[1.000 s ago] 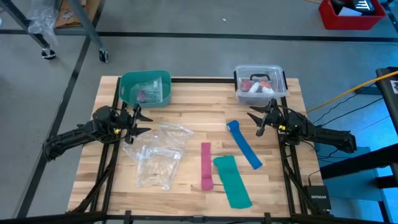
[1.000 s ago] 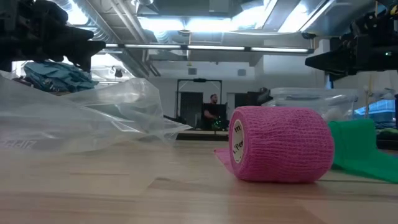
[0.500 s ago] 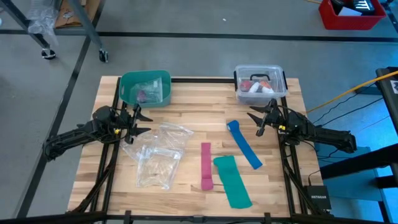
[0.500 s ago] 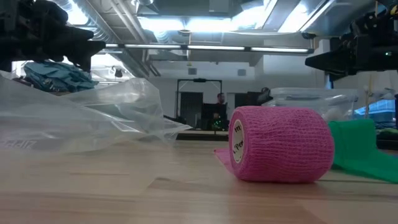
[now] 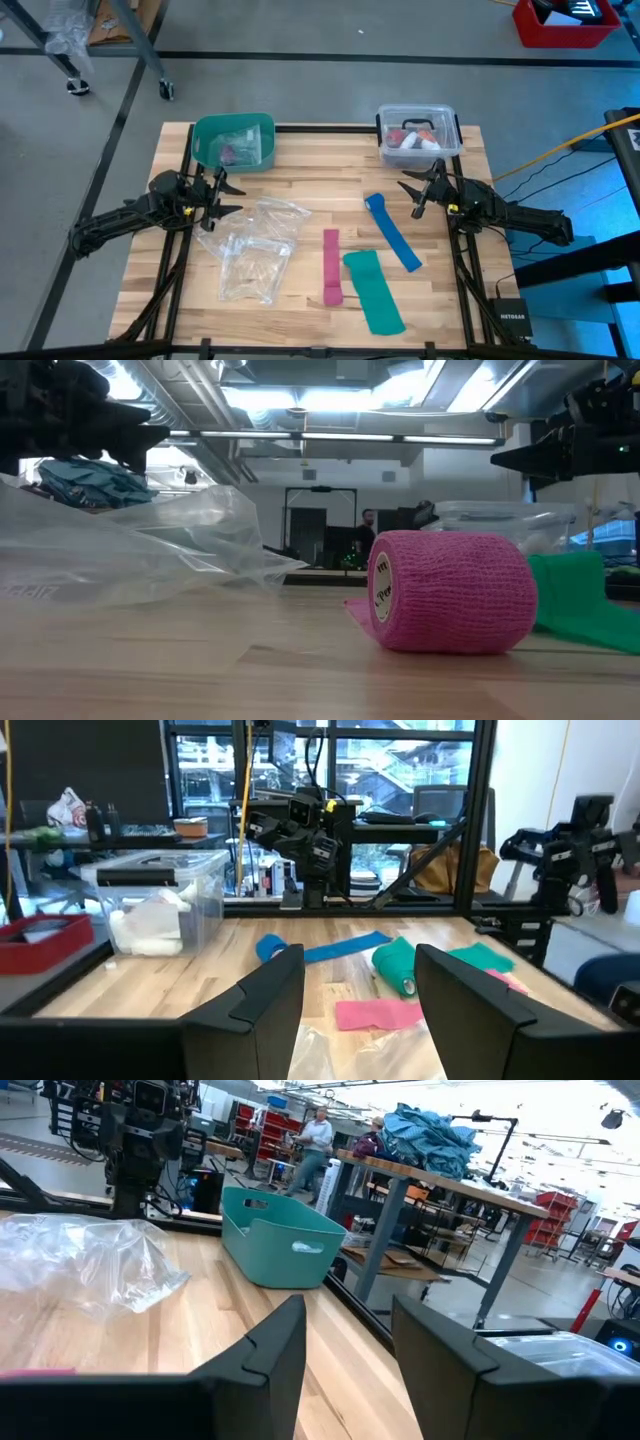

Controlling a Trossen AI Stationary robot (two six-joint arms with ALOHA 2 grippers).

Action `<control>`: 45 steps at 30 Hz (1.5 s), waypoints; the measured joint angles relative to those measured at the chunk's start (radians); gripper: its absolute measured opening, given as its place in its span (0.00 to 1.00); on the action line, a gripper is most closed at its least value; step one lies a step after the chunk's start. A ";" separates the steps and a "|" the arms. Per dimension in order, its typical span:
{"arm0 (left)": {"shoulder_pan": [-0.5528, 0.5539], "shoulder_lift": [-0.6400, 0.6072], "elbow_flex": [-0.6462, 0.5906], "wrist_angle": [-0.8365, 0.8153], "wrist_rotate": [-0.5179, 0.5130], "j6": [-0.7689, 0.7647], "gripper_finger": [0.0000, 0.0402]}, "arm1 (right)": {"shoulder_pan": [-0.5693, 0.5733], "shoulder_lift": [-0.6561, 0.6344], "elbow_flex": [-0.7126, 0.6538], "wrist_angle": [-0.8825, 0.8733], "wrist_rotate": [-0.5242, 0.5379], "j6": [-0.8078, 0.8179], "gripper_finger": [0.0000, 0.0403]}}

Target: Roll bandage

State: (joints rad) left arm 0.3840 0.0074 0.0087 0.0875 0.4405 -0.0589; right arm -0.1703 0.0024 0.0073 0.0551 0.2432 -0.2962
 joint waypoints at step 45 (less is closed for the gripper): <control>0.000 0.000 0.000 0.003 -0.093 -0.409 0.45 | 0.000 0.022 0.005 0.092 0.003 0.134 0.02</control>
State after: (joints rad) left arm 0.3840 0.0074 0.0090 0.0902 0.3478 -0.4683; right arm -0.1707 0.0240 0.0123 0.1468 0.2464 -0.1626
